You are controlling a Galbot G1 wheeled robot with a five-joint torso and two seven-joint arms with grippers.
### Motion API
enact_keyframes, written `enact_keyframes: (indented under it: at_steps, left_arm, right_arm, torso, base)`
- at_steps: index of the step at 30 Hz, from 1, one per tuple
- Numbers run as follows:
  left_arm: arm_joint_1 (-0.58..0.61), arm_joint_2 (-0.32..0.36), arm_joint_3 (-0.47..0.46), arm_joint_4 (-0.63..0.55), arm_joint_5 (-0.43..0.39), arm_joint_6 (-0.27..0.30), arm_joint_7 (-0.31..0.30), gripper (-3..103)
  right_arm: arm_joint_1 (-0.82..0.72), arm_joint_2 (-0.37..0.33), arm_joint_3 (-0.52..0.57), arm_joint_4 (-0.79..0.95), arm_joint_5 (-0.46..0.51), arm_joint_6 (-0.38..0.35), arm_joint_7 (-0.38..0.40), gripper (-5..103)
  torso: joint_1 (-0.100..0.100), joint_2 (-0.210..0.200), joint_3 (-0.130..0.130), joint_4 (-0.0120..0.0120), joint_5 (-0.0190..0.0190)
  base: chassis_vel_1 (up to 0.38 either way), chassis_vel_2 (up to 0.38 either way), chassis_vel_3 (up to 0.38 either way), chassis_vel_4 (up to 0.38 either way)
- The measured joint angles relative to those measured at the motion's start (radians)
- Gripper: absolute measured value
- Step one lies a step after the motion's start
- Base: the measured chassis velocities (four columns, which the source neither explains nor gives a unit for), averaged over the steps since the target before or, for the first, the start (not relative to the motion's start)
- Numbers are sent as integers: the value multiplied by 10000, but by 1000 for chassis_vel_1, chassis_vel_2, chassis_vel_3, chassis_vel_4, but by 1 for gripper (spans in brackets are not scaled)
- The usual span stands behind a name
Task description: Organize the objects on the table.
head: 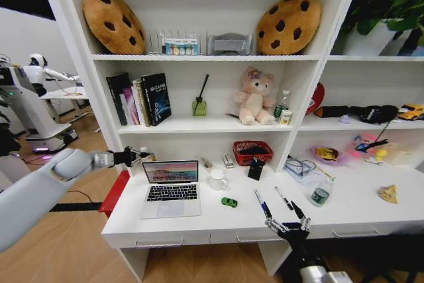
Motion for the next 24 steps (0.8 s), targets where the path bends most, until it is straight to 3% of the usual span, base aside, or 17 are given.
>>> enact_keyframes:
  at_steps: [2, 5, 13, 19, 24]
  left_arm:
    - [-848, -538, 754, 545, 822, -330, 484, 0]
    - [-1407, -910, 1334, 1021, 1326, -624, 910, 0]
    - [-1714, -1559, 1758, 1928, 1794, -1150, 1699, 0]
    - [-1644, -1596, 1773, 2007, 1394, -1278, 2259, 0]
    - [-1029, -1071, 1708, 1097, 541, -1186, 2456, 0]
  right_arm:
    - [-8, 61, 23, -51, 11, 64, 1, 100]
    - [9, 134, 29, -80, 21, 76, 0, 100]
    - [5, 272, 191, -197, 178, 155, 1, 100]
    - [9, 282, 277, -298, 228, 184, -1, 100]
    - [101, 273, 218, -270, 264, 133, -4, 100]
  torso:
    - [0, 0, 0, -2, 1]
    - [0, 0, 0, -1, -1]
    - [-1, 0, -1, 3, -2]
    - [-1, 1, -1, 1, -1]
    - [-1, 1, -2, 0, -2]
  base:
    - [0, 0, 0, 0]
    - [0, 0, 0, 0]
    - [0, 0, 0, 0]
    - [0, 0, 0, 0]
    - [0, 0, 0, 0]
